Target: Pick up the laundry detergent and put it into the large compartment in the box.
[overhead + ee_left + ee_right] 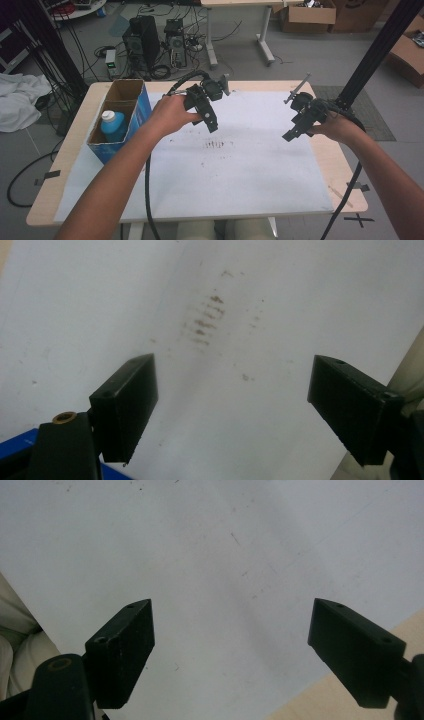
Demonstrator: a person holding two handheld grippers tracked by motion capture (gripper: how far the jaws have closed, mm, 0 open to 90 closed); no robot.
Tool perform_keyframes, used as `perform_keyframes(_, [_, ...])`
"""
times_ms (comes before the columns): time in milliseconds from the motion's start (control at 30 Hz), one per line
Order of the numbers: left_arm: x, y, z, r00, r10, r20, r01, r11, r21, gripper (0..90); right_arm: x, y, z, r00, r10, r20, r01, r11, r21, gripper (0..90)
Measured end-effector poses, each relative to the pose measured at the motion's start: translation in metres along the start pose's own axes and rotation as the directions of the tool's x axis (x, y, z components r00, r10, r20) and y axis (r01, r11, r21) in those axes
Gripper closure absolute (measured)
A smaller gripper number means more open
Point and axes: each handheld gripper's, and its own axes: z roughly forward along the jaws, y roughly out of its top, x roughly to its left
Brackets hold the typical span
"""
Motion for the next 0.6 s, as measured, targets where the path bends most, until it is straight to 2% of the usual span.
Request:
perform_keyframes(233, [0.0004, -0.0019, 0.0037, 0.9999, -0.002, 0.010, 0.002, 1.0000, -0.001, 20.7, -0.0007, 0.0001, 0.0025, 1.0000, 0.002, -0.003, -0.002, 1.000, 0.005, 18.7])
perform_keyframes(500, [-0.0018, -0.0020, 0.0046, 1.0000, 0.009, 0.004, -0.009, 1.0000, 0.000, 20.8, 0.0009, 0.0005, 0.0026, 1.0000, -0.001, -0.001, 0.001, 1.000, 0.005, 18.7])
perform_keyframes(600, [-0.0022, -0.0018, 0.0051, 1.0000, -0.003, 0.006, 0.003, 1.0000, 0.001, 20.8, 0.0008, 0.0005, 0.0022, 1.0000, -0.003, -0.002, 0.003, 1.000, 0.003, 18.7])
